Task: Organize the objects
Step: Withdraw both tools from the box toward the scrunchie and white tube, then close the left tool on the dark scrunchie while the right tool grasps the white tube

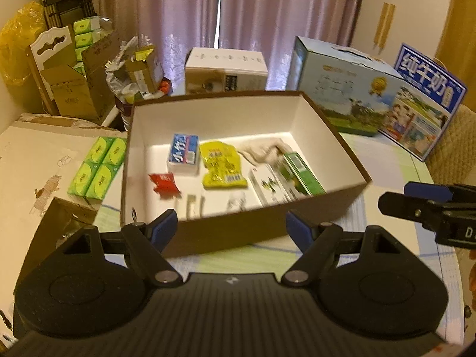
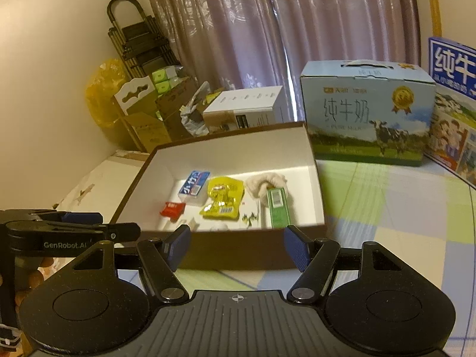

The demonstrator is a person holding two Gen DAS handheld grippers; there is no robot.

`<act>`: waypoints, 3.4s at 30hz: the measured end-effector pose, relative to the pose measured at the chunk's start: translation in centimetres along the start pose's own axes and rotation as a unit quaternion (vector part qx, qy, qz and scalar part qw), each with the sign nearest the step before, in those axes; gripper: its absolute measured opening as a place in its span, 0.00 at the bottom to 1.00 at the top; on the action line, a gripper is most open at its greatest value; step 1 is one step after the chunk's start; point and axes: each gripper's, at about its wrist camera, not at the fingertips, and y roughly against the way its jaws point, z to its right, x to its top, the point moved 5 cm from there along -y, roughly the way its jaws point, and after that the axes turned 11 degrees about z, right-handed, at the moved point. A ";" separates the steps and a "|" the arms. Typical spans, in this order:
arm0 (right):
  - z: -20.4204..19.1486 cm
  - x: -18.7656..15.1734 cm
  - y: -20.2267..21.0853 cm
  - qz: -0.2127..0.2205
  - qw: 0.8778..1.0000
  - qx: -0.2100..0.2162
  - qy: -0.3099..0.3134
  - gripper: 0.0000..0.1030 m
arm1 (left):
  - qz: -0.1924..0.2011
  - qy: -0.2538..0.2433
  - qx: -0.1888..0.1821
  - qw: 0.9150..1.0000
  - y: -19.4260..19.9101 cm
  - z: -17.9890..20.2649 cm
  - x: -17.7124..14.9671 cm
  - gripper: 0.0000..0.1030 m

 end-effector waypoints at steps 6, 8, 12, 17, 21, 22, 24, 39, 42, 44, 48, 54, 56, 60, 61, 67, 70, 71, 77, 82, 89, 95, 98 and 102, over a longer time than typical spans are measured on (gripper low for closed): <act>0.5 -1.7 2.2 -0.001 1.000 -0.008 -0.009 0.65 | -0.012 0.007 -0.002 1.000 1.4 0.7 -2.2 0.75; 0.6 -2.2 2.7 -0.003 1.000 -0.013 -0.007 0.65 | -0.011 0.004 0.000 1.000 1.8 0.8 -2.8 0.75; 0.8 -3.4 3.8 -0.005 1.000 -0.021 -0.006 0.65 | -0.010 -0.005 0.005 1.000 2.4 0.9 -3.9 0.75; 1.3 -5.5 4.7 -0.025 0.999 -0.030 -0.005 0.65 | -0.017 -0.017 0.005 1.000 3.0 1.4 -5.5 0.75; 1.9 -7.2 5.2 -0.043 0.998 -0.035 -0.010 0.65 | -0.029 -0.031 -0.002 0.999 3.1 2.0 -6.9 0.75; 2.1 -7.6 5.3 -0.048 0.998 -0.039 -0.011 0.65 | -0.032 -0.036 -0.004 0.999 3.1 2.2 -7.2 0.75; 2.4 -8.5 5.5 -0.060 0.997 -0.044 -0.012 0.65 | -0.038 -0.043 -0.008 0.998 3.1 2.5 -7.9 0.75; 3.6 -13.5 6.1 -0.110 0.990 -0.086 -0.011 0.65 | -0.099 -0.073 -0.031 0.992 1.4 3.8 -12.8 0.75; 3.5 -14.5 6.0 -0.120 0.988 -0.093 0.001 0.65 | -0.107 -0.079 -0.032 0.991 1.1 3.9 -13.5 0.75; 3.6 -15.1 5.9 -0.127 0.987 -0.095 0.005 0.65 | -0.111 -0.081 -0.032 0.990 0.9 4.0 -13.9 0.75; 3.9 -16.1 5.7 -0.137 0.985 -0.101 0.006 0.65 | -0.122 -0.080 -0.036 0.989 0.4 4.2 -14.7 0.75; 4.2 -16.8 5.6 -0.143 0.983 -0.112 0.009 0.65 | -0.126 -0.089 -0.054 0.987 0.1 4.9 -15.5 0.75; 4.4 -16.9 5.6 -0.145 0.983 -0.115 0.011 0.65 | -0.127 -0.090 -0.058 0.986 -0.2 5.2 -15.8 0.75; 4.5 -17.3 5.6 -0.149 0.981 -0.120 0.012 0.65 | -0.132 -0.093 -0.062 0.985 -0.7 5.7 -16.4 0.75; 4.6 -17.4 5.6 -0.151 0.981 -0.121 0.012 0.65 | -0.133 -0.094 -0.063 0.985 -0.8 5.8 -16.5 0.75; 5.1 -17.7 5.5 -0.152 0.980 -0.129 0.006 0.65 | -0.130 -0.108 -0.072 0.983 -1.5 6.8 -16.8 0.75; 5.3 -17.6 5.5 -0.151 0.980 -0.133 0.004 0.65 | -0.121 -0.118 -0.077 0.983 -2.0 7.4 -16.6 0.74; 5.4 -17.6 5.5 -0.150 0.979 -0.134 0.004 0.65 | -0.120 -0.120 -0.078 0.982 -2.3 7.6 -16.6 0.74; 6.0 -17.3 5.4 -0.144 0.979 -0.143 0.000 0.65 | -0.114 -0.116 -0.080 0.983 -3.7 7.9 -16.2 0.71; 6.4 -17.1 5.1 -0.140 0.979 -0.146 -0.003 0.65 | -0.111 -0.113 -0.080 0.984 -4.8 8.1 -16.0 0.70; 6.5 -16.7 4.2 -0.132 0.981 -0.139 0.004 0.65 | -0.110 -0.116 -0.087 0.983 -5.8 8.8 -16.1 0.57; 6.6 -16.5 3.1 -0.128 0.983 -0.132 0.009 0.65 | -0.109 -0.111 -0.093 0.983 -6.2 8.7 -16.0 0.39; 6.9 -16.6 2.3 -0.130 0.983 -0.130 0.006 0.65 | -0.107 -0.113 -0.094 0.983 -6.1 8.6 -15.9 0.34; 7.0 -16.7 1.2 -0.133 0.983 -0.122 0.007 0.65 | -0.103 -0.117 -0.079 0.985 -6.0 7.9 -15.6 0.32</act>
